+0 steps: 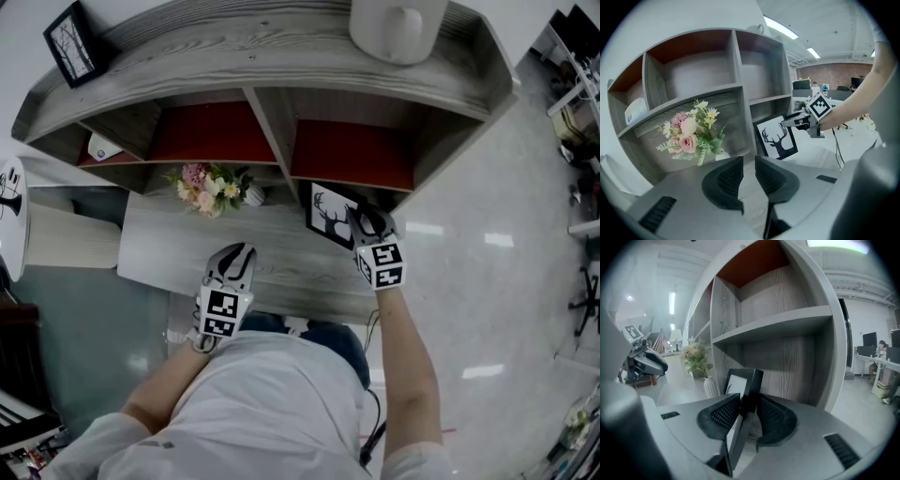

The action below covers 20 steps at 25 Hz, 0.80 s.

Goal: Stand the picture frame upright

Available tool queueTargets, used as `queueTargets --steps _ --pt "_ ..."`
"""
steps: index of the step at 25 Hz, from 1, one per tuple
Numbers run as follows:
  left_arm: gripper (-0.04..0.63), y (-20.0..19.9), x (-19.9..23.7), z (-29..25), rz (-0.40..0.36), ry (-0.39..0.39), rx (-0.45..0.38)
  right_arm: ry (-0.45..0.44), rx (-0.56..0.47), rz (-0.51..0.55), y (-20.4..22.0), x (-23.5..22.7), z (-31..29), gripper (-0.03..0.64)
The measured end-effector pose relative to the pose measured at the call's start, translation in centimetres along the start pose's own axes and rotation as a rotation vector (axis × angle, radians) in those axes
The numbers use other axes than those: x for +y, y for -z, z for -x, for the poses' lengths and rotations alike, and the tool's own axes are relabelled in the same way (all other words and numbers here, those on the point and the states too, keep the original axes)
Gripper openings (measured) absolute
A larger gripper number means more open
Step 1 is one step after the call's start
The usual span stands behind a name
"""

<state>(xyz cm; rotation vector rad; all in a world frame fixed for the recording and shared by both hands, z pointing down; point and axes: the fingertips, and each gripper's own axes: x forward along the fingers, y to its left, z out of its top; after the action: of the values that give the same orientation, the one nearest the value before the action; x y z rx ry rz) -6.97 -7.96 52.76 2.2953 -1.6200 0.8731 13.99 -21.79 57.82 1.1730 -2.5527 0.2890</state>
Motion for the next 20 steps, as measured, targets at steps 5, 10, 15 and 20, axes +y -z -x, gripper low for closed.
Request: queueTargets --steps 5,10,15,20 --pt "0.083 0.4 1.3 0.5 0.026 -0.039 0.010 0.031 0.002 0.014 0.0 -0.9 -1.3 0.129" --pt "0.081 1.1 1.4 0.9 0.031 -0.054 0.026 0.052 0.012 0.046 -0.8 -1.0 -2.5 0.137" --pt "0.081 1.4 1.4 1.0 0.034 -0.062 0.035 0.083 0.016 0.075 -1.5 -1.3 -3.5 0.142" --pt "0.081 1.7 1.3 1.2 0.038 -0.067 0.043 0.132 0.026 0.086 -1.9 -2.1 -4.5 0.146"
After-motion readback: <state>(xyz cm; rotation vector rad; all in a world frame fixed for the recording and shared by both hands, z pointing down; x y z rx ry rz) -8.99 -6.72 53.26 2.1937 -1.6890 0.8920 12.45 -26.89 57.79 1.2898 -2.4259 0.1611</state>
